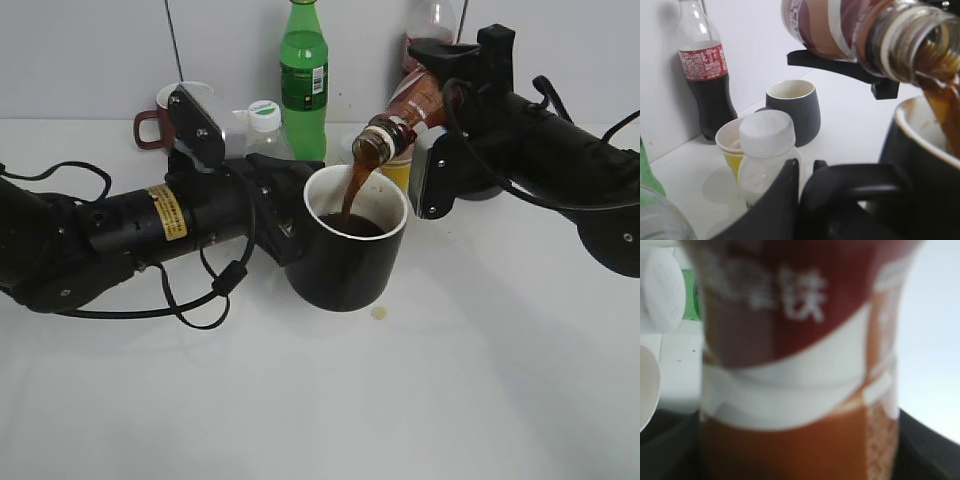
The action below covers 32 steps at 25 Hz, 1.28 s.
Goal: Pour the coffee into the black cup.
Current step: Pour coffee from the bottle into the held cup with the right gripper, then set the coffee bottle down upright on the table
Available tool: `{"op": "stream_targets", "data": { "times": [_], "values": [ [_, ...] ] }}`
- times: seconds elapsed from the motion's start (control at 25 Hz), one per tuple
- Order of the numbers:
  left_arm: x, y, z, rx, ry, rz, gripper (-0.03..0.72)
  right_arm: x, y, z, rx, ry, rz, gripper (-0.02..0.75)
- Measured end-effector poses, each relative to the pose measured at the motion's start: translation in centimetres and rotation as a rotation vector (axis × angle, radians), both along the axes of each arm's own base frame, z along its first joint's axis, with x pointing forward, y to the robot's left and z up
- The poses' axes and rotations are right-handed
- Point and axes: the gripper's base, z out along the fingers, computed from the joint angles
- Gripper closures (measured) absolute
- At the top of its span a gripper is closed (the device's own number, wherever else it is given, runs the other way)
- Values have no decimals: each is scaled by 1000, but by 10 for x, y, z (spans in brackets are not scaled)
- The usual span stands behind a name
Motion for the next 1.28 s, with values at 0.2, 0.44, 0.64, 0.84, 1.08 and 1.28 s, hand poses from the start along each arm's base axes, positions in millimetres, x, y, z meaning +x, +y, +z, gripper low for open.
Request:
{"op": "stream_targets", "data": {
  "times": [0.2,0.44,0.64,0.84,1.08,1.28],
  "values": [
    [0,0,0,1,-2,0,635,0,0,0,66,43,4,235],
    [0,0,1,-7,-3,5,635,0,0,-1,174,122,8,235],
    [1,1,3,-31,-9,17,635,1,-1,-1,297,205,0,235],
    [2,7,6,-63,11,85,635,5,-9,0,577,331,-87,235],
    [-6,36,23,-119,26,231,635,2,-24,-10,996,523,-201,235],
    [-11,70,29,-127,28,358,635,-17,-35,-31,1223,684,-284,235]
  ]
}}
